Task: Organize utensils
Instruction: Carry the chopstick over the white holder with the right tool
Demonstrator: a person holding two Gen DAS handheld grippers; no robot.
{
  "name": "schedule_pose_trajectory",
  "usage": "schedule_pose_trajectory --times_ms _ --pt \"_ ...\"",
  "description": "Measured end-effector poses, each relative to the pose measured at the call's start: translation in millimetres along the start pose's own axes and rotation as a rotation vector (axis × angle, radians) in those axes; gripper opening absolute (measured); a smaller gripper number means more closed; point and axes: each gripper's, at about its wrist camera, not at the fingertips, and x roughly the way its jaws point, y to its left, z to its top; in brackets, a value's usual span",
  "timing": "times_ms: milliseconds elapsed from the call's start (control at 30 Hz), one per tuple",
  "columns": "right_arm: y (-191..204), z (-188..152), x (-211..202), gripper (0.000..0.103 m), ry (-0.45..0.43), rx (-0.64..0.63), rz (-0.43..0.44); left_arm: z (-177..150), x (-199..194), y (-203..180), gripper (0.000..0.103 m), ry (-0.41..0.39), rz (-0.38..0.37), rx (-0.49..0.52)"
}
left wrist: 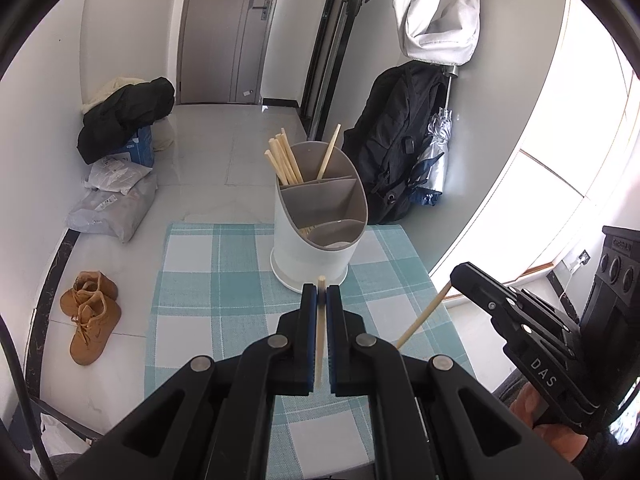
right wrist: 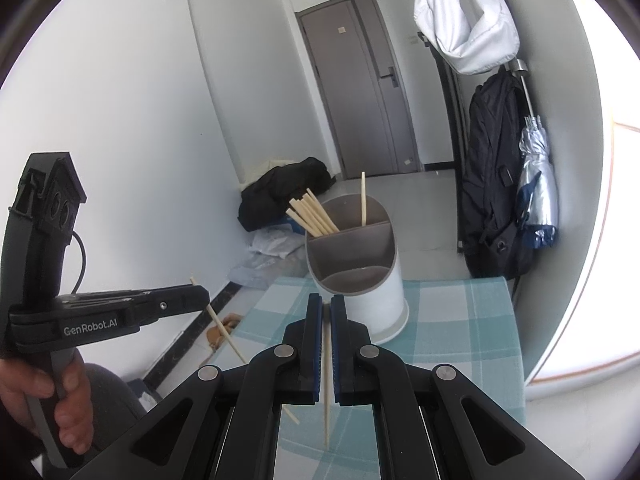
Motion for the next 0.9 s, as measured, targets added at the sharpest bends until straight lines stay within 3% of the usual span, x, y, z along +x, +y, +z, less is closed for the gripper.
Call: schedule_pose_trajectory --times_ms 200,433,900 --pt "-3 4 4 0.003 0.008 0.005 0.006 8 3 -4 0.000 0.035 -0.014 -0.008" --pt "-7 21 0 0.003 -0.013 -0.002 0.015 28 1 -16 0.000 0.021 -0.033 0.004" --pt "-11 93 0 0.003 -0.052 -0.017 0.006 96 -15 -41 0.000 -0.058 -0.063 0.032"
